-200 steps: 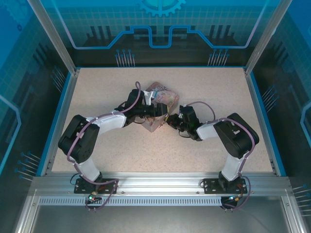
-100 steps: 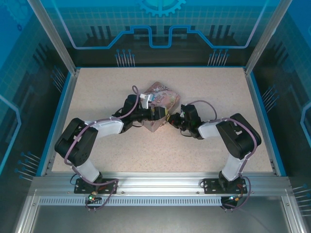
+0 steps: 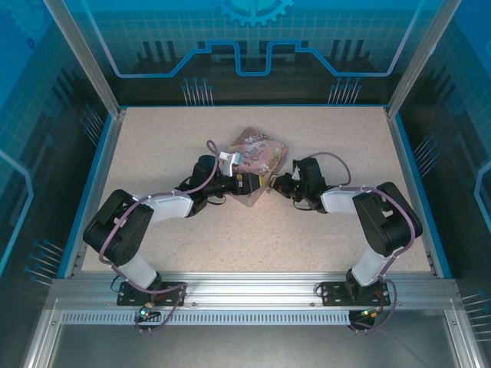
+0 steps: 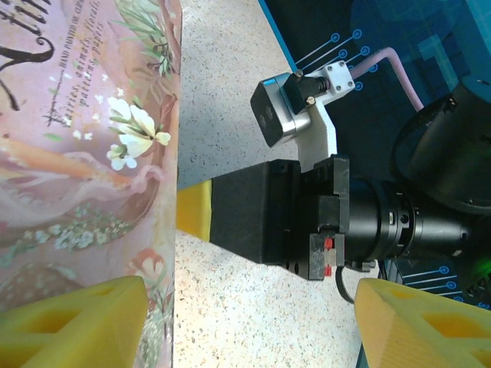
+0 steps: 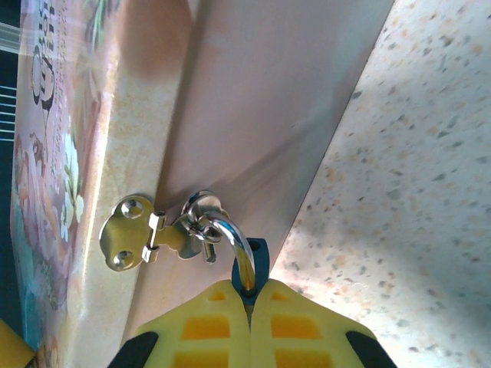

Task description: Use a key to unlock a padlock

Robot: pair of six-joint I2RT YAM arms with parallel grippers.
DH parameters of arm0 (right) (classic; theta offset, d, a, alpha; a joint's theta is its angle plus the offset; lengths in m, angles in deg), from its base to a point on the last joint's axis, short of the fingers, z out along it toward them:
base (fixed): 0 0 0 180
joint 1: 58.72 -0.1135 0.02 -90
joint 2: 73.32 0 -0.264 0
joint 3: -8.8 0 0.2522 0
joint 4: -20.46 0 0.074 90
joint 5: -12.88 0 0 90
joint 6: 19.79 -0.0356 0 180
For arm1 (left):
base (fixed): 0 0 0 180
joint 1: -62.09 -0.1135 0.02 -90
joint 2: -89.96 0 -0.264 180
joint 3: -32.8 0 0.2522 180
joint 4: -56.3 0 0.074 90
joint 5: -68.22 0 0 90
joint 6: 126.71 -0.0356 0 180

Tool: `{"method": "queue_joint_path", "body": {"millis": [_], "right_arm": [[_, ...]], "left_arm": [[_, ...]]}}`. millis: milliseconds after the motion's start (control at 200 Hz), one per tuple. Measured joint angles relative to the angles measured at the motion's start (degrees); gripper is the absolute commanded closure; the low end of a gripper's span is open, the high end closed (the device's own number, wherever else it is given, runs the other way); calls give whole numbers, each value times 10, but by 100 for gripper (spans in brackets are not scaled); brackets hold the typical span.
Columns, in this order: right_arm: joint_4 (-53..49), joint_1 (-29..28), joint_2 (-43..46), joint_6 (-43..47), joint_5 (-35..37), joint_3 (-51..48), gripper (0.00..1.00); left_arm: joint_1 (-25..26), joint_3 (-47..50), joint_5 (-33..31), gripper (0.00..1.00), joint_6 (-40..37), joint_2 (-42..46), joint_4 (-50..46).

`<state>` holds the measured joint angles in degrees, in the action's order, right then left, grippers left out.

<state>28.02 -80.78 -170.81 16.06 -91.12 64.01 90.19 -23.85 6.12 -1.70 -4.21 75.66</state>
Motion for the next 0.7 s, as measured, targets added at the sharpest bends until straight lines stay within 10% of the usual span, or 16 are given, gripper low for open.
{"method": "queue_joint_path", "body": {"millis": [700], "right_arm": [[-21, -5, 11, 40, -14, -12, 97]], "left_arm": [[13, -44, -2, 26, 5, 27, -125]]}}
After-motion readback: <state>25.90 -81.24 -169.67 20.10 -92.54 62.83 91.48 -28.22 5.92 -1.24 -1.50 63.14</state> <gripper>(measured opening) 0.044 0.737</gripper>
